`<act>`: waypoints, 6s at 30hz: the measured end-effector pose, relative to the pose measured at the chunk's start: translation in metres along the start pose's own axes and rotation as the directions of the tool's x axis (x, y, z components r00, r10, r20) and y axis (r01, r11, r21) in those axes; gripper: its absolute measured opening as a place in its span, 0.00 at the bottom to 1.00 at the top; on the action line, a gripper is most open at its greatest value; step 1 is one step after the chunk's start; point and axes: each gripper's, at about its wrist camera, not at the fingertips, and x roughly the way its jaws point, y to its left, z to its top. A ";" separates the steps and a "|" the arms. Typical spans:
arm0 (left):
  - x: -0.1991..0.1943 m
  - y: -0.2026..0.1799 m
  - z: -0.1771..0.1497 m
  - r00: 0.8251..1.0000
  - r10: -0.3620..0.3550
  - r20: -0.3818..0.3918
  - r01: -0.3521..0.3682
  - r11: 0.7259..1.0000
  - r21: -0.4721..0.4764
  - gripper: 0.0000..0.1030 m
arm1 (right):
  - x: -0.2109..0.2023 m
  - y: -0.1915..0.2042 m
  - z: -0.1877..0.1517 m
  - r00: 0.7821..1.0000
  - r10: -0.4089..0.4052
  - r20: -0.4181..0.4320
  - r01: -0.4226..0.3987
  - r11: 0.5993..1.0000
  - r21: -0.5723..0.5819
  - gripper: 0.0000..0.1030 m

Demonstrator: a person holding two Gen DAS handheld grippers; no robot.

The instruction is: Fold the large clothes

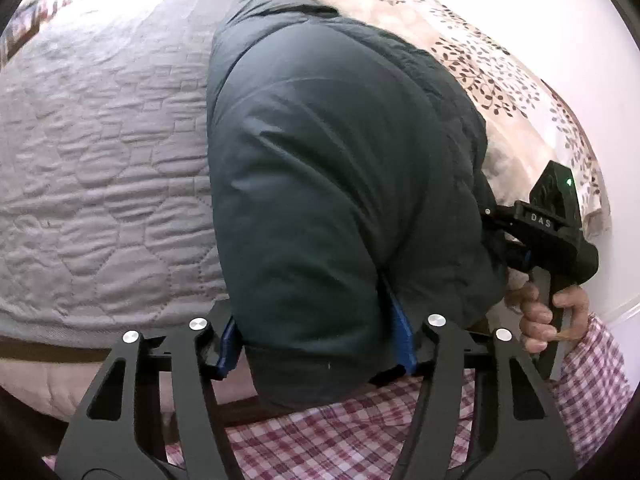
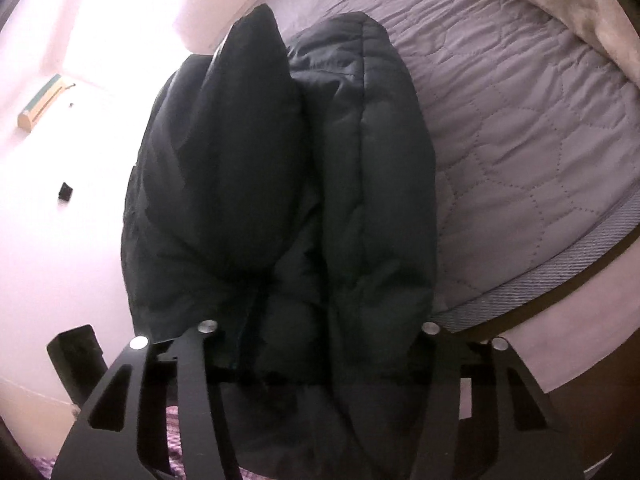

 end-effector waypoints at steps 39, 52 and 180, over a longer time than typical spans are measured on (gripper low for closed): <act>-0.032 0.053 0.014 0.992 0.086 0.089 -0.080 0.995 -0.064 0.59 | 0.023 0.026 -0.008 0.999 0.029 -0.020 -0.028 0.998 0.064 0.53; -0.052 0.078 0.023 0.981 0.100 0.164 -0.092 0.994 -0.055 0.50 | 0.031 0.070 -0.013 1.000 0.017 0.012 -0.017 1.000 -0.014 0.41; -0.099 0.090 -0.051 0.895 0.435 0.094 -0.423 0.897 -0.127 0.77 | 0.039 0.164 -0.180 0.905 -0.404 0.131 0.412 0.760 -0.503 0.70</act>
